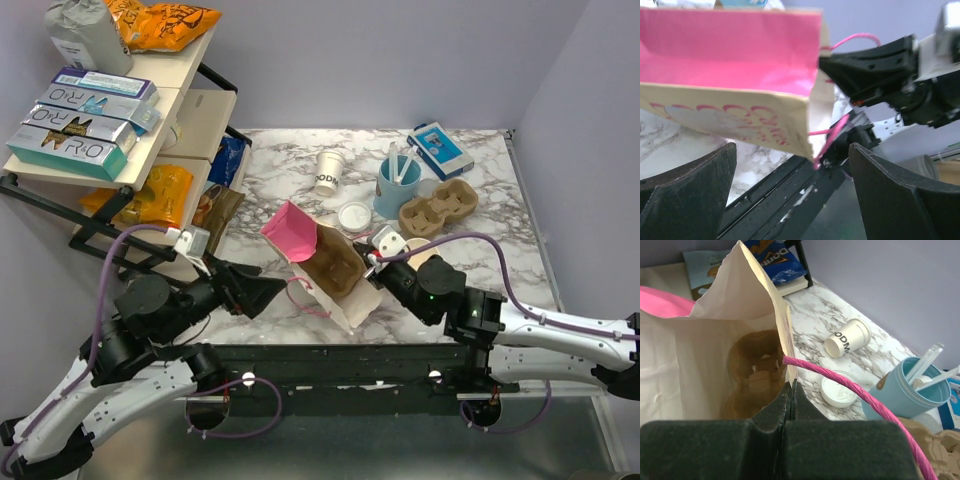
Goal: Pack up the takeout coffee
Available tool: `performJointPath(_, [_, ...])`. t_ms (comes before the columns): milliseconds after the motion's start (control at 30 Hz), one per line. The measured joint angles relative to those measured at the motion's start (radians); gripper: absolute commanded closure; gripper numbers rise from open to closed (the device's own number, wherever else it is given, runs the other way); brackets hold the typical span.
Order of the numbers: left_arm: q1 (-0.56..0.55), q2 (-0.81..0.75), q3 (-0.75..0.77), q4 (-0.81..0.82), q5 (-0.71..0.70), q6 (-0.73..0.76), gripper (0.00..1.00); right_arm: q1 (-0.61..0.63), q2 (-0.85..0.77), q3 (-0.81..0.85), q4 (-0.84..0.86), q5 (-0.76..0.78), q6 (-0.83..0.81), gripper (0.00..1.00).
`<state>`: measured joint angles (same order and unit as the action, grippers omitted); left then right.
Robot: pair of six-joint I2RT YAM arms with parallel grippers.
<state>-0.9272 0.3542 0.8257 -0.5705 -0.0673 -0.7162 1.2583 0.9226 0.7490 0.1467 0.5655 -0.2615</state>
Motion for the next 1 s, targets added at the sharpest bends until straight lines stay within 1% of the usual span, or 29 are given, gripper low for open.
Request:
performJointPath(100, [0.0, 0.022, 0.091, -0.032, -0.011, 0.001, 0.01, 0.002, 0.017, 0.079, -0.124, -0.042, 0.018, 0.99])
performJointPath(167, [0.0, 0.066, 0.159, -0.069, -0.022, 0.002, 0.01, 0.003, 0.052, 0.181, -0.243, -0.062, 0.041, 0.99])
performJointPath(300, [0.0, 0.219, 0.293, -0.127, -0.044, 0.013, 0.01, 0.004, 0.122, 0.357, -0.42, -0.106, 0.092, 0.99])
performJointPath(400, [0.0, 0.359, 0.378, -0.191, -0.049, 0.024, 0.01, 0.004, 0.162, 0.451, -0.541, -0.147, 0.125, 0.99])
performJointPath(467, [0.0, 0.419, 0.419, -0.227, -0.05, 0.029, 0.01, 0.004, 0.197, 0.512, -0.62, -0.183, 0.14, 0.99])
performJointPath(567, [0.0, 0.488, 0.457, -0.27, -0.049, 0.033, 0.01, 0.004, 0.242, 0.557, -0.692, -0.214, 0.149, 0.99])
performJointPath(733, [0.0, 0.481, 0.459, -0.33, -0.056, 0.029, 0.01, 0.004, 0.323, 0.574, -0.777, -0.222, 0.153, 0.99])
performJointPath(833, [-0.002, 0.481, 0.456, -0.362, -0.082, 0.018, 0.02, 0.003, 0.347, 0.574, -0.798, -0.23, 0.153, 0.98])
performJointPath(900, [-0.002, 0.494, 0.456, -0.389, -0.109, 0.012, 0.04, -0.004, 0.347, 0.575, -0.799, -0.236, 0.153, 0.91])
performJointPath(933, [-0.002, 0.498, 0.456, -0.406, -0.121, 0.011, 0.04, -0.007, 0.347, 0.579, -0.799, -0.238, 0.156, 0.89])
performJointPath(1000, [-0.003, 0.548, 0.451, -0.43, -0.14, 0.011, 0.06, -0.016, 0.348, 0.591, -0.799, -0.241, 0.16, 0.74])
